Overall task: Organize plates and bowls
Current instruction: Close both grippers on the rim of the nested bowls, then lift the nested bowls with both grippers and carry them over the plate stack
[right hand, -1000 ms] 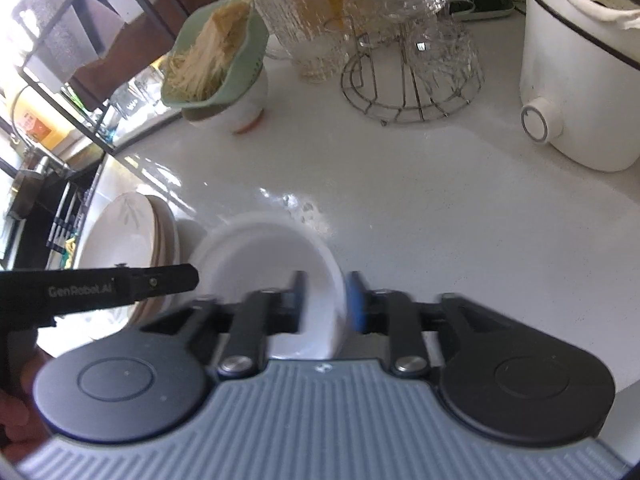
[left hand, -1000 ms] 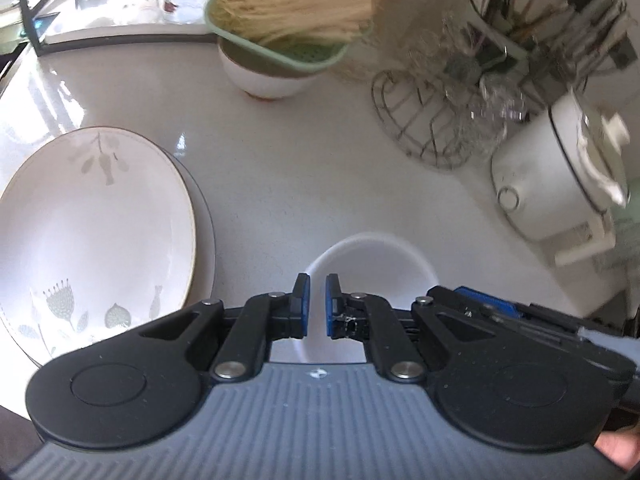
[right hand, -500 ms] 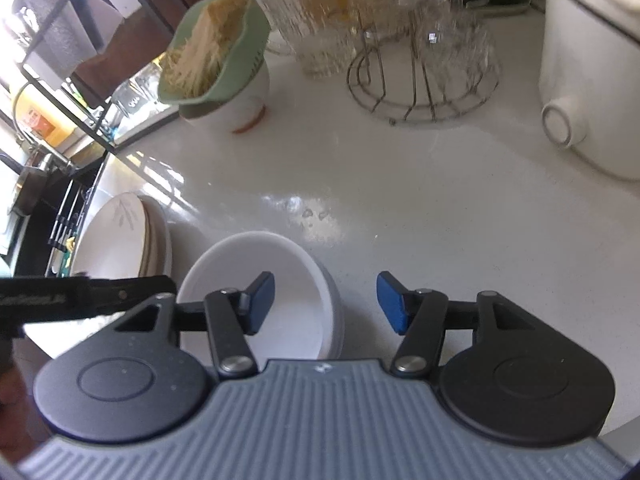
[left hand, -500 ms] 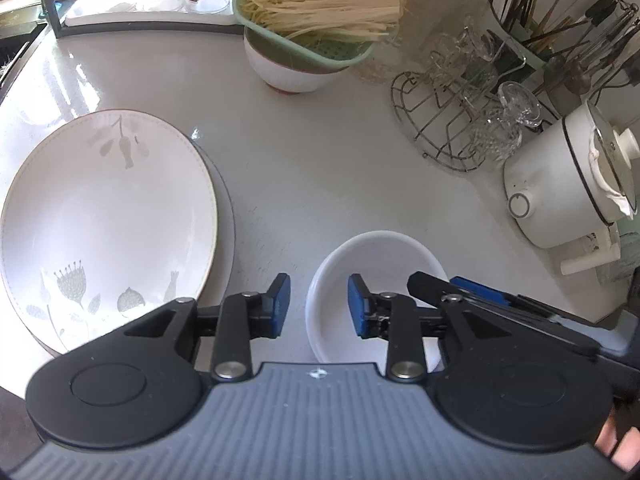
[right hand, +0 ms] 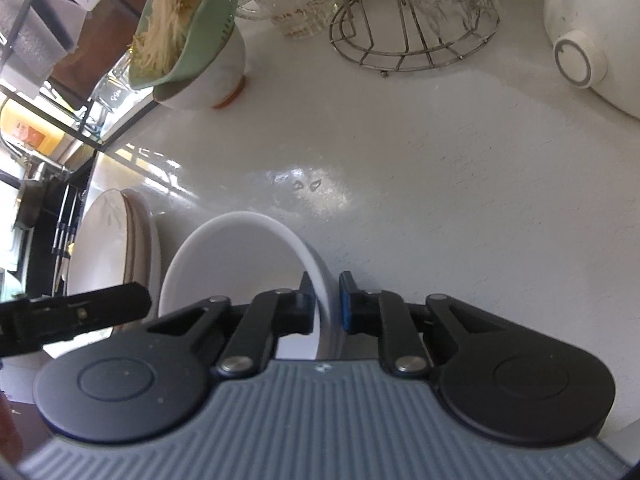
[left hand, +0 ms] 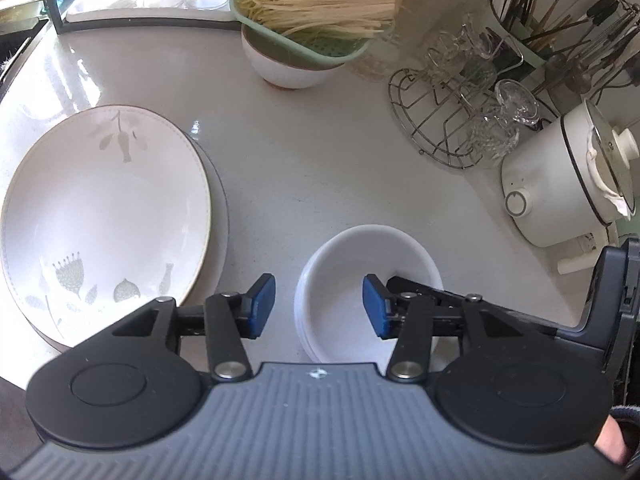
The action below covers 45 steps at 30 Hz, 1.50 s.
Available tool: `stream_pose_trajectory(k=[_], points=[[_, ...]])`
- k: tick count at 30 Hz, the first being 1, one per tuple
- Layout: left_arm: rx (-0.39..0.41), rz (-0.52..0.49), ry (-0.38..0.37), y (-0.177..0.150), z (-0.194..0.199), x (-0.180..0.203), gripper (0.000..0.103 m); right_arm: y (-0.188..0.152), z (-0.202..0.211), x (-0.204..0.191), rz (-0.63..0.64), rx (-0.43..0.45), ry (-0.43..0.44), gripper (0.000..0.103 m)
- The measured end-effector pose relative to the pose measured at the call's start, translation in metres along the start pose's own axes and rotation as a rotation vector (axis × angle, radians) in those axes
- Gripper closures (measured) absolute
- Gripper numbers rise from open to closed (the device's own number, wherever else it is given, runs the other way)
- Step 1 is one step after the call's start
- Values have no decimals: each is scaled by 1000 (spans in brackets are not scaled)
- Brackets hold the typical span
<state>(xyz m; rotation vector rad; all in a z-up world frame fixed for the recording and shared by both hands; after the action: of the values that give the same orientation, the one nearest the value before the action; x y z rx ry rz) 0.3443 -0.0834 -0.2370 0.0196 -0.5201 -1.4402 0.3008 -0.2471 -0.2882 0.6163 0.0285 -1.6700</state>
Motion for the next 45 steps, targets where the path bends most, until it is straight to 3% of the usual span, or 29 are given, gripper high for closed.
stream_pose_trajectory(k=[9, 20, 23, 27, 32, 36, 45], points=[[-65, -22, -49, -4, -23, 28, 49, 2, 19, 34, -39, 43, -75, 91], [-131, -141, -72, -18, -66, 78, 49, -6, 46, 80, -117, 67, -125, 91], [-153, -137, -79, -25, -78, 82, 53, -6, 48, 85, -124, 70, -125, 91], [-159, -139, -79, -33, -86, 84, 67, -6, 50, 88, -109, 80, -126, 91], [-166, -78, -78, -39, -96, 79, 79, -7, 50, 90, -86, 74, -113, 91], [-152, -24, -107, -42, -98, 75, 82, -9, 49, 90, -69, 70, -101, 91], [-144, -39, -135, -44, -96, 75, 85, -9, 47, 85, -49, 86, -83, 89]])
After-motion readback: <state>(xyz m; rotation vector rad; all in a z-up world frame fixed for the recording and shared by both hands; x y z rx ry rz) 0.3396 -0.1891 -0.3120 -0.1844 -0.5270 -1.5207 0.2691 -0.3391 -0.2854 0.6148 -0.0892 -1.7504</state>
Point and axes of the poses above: each gripper's, at about its wrist camera, not at the fingertips, and z roughly against the way its jaws point, x to its right, y to its top, the point moved 10 cm from there along -z, roughly the way its jaws point, and after that the axes turned 1 degree about x, right-handed, at the moved point
